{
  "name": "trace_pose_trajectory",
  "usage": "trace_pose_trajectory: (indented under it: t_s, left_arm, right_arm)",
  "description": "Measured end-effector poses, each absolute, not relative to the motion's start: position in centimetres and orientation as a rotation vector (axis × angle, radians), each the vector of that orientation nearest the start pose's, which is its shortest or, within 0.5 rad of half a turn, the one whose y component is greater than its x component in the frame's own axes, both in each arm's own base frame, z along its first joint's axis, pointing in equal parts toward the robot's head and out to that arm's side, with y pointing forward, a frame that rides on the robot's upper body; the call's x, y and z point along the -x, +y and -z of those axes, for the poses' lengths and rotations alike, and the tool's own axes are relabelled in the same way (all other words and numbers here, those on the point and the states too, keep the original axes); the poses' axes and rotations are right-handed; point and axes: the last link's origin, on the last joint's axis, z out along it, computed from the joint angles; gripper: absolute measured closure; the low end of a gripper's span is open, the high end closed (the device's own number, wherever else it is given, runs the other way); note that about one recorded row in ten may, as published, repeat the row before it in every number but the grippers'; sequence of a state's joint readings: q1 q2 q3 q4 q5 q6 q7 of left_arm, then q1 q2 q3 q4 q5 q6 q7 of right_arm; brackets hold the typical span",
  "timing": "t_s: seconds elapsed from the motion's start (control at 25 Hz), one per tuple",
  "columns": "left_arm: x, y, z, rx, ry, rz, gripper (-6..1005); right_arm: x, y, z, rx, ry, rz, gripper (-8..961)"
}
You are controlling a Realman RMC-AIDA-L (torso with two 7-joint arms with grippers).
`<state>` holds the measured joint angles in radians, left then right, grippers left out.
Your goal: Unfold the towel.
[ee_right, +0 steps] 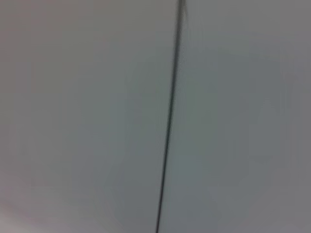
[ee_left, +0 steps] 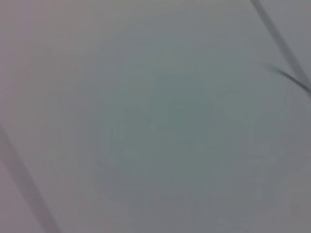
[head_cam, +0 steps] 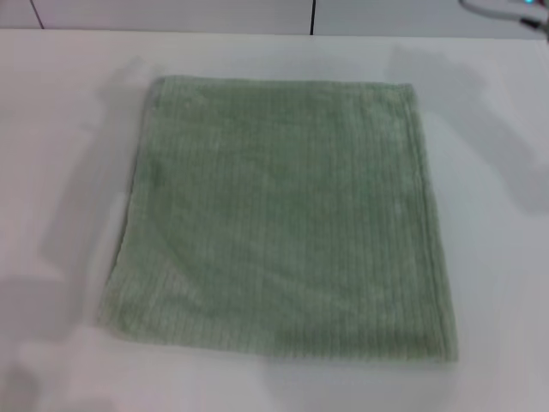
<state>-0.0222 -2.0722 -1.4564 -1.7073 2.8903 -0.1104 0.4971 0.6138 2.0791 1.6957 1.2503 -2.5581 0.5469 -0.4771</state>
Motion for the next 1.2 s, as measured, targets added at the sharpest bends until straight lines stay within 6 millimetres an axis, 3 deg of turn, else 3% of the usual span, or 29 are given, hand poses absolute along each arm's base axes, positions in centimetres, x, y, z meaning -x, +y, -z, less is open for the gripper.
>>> trace_pose_trajectory:
  t_s: [0.04, 0.12, 0.16, 0.32, 0.44, 0.56, 0.72, 0.88, 1.08, 1.2]
  left_arm:
    - [18.6, 34.5, -10.3, 1.517, -0.073, 0.425, 573]
    - [19.2, 34.3, -10.2, 1.487, -0.077, 0.455, 572]
    - [22.1, 33.1, -10.1, 1.350, -0.097, 0.595, 571]
    - [25.8, 31.4, -8.6, 1.264, -0.126, 0.698, 569]
    - [28.2, 30.3, -6.9, 1.252, -0.165, 0.747, 568]
    - [30.3, 29.9, -5.6, 1.262, -0.211, 0.726, 553]
    - [31.9, 29.7, -4.3, 1.313, -0.231, 0.673, 532]
    - [32.7, 29.5, -3.9, 1.333, -0.247, 0.639, 512]
    - [33.2, 29.4, -3.5, 1.345, -0.283, 0.648, 486]
    - [33.5, 29.4, -3.2, 1.362, -0.292, 0.636, 236]
  right_arm:
    - [-11.9, 44.8, -3.9, 2.004, 0.494, -0.387, 954]
    - [-10.7, 43.0, -4.8, 1.918, 0.364, -0.515, 954]
    - [-10.5, 41.9, -5.1, 1.858, 0.310, -0.581, 954]
    - [-11.8, 36.9, -5.0, 1.580, 0.101, -0.785, 954]
    - [-14.6, 33.6, -3.8, 1.410, -0.032, -0.884, 954]
    - [-19.6, 30.4, -2.3, 1.302, -0.098, -0.976, 954]
    - [-25.0, 27.0, -3.2, 1.197, -0.101, -1.004, 954]
    - [-28.4, 25.0, -4.7, 1.119, -0.015, -0.954, 954]
    - [-30.0, 25.1, -4.4, 1.151, 0.079, -0.916, 807]
    - [-30.1, 25.4, -4.1, 1.170, 0.100, -0.894, 682]
